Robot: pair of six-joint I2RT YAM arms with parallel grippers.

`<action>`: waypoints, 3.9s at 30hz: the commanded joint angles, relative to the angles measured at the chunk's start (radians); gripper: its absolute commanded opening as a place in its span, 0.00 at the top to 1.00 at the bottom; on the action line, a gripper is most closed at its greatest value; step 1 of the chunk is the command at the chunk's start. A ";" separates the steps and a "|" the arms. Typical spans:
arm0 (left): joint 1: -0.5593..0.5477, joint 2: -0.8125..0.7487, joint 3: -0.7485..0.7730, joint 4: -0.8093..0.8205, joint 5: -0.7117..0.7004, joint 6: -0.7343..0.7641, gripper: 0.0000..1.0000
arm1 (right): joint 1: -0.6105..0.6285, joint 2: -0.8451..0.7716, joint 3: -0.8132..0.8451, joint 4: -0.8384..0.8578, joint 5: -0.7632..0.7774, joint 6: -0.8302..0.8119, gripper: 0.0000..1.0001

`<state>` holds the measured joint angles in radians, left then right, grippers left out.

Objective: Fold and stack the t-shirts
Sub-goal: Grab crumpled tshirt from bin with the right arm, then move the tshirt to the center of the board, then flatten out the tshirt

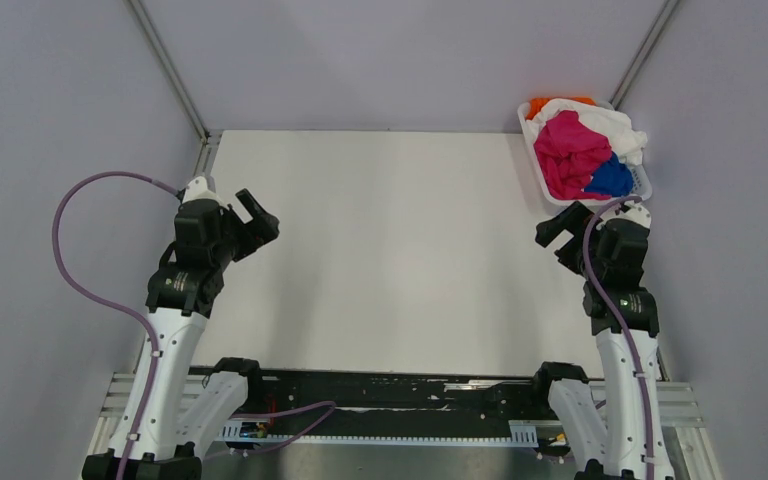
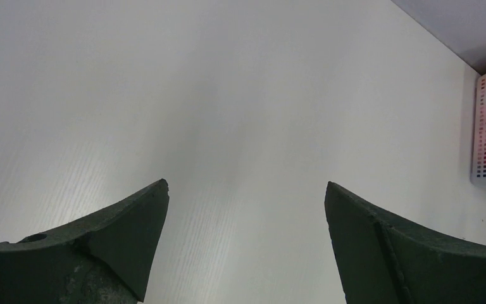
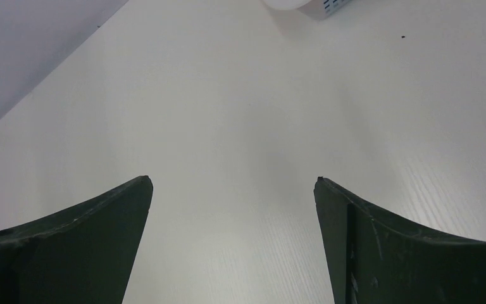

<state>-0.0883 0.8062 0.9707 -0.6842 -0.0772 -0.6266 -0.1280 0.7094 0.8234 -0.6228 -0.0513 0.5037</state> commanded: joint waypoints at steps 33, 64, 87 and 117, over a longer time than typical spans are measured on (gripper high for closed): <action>0.007 0.064 -0.071 0.221 0.021 -0.004 0.00 | -0.029 1.384 1.146 0.074 0.316 -0.356 0.15; 0.007 -0.041 -0.080 0.176 -0.043 -0.005 0.00 | -0.008 0.835 1.168 0.533 -0.437 -0.142 1.00; 0.007 -0.069 -0.068 0.089 0.023 0.015 0.00 | 0.437 0.613 0.719 0.614 -0.363 0.033 1.00; -0.408 0.642 -0.022 0.372 0.386 0.067 0.00 | 0.196 0.274 -0.091 0.356 -0.031 -0.029 0.00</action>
<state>-0.4637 1.3430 0.8154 -0.3588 0.3313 -0.6235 0.0647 0.9806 0.7280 -0.3012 -0.0639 0.5240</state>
